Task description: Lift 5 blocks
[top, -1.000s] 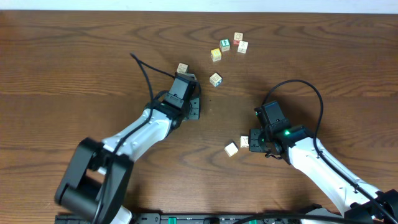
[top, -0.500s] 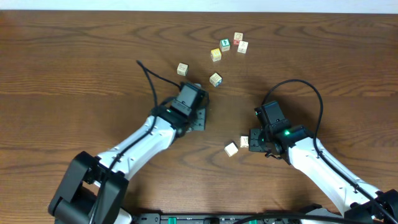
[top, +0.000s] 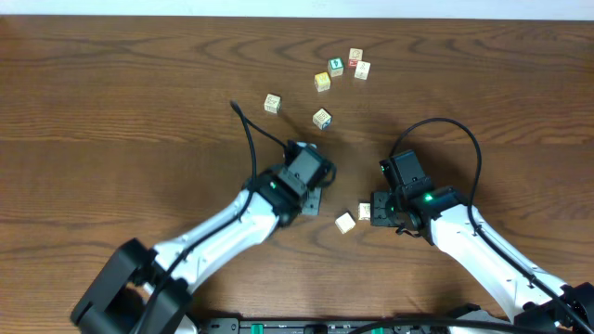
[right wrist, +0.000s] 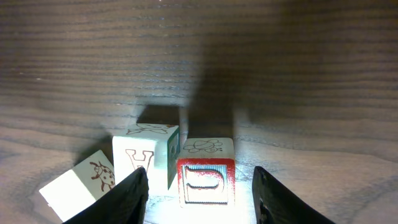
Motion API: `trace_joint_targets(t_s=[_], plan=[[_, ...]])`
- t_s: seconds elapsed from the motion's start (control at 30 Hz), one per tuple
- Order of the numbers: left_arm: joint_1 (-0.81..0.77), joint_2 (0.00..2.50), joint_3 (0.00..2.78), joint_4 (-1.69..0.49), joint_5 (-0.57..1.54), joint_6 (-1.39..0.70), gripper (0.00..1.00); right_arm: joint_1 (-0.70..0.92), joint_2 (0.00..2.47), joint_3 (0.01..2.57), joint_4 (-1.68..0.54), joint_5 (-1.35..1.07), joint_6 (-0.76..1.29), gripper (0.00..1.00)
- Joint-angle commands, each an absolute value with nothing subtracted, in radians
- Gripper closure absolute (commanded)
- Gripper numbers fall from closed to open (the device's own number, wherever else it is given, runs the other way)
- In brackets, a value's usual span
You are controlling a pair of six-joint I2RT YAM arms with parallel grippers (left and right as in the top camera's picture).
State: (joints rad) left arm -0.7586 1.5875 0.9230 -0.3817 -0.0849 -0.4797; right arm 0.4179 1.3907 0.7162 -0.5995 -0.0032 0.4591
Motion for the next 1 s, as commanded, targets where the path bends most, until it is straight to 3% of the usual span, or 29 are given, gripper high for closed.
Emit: trace_joint_targets(t_s=[0.0,0.2,0.3,0.57,0.97], plan=[[-0.817,1.503,0.885,-0.384,-0.191,-0.525,0.93,0.426,1.387,0.761,-0.605,0.009,0.423,0.47],[-0.93,1.344,0.815,-0.332,-0.241,-0.541,0.93,0.399,1.386,0.853,-0.628,0.01,0.364,0.31],[-0.97,1.291,0.757,-0.271,-0.246,-0.558,0.93,0.361,1.387,0.904,-0.622,0.009,0.349,0.28],[-0.988,1.296,0.63,-0.205,-0.248,-0.715,0.92,0.271,1.453,1.069,-0.602,0.01,0.271,0.28],[-0.988,1.342,0.623,-0.172,-0.247,-0.969,0.92,0.277,1.972,1.57,-0.686,-0.168,0.224,0.3]])
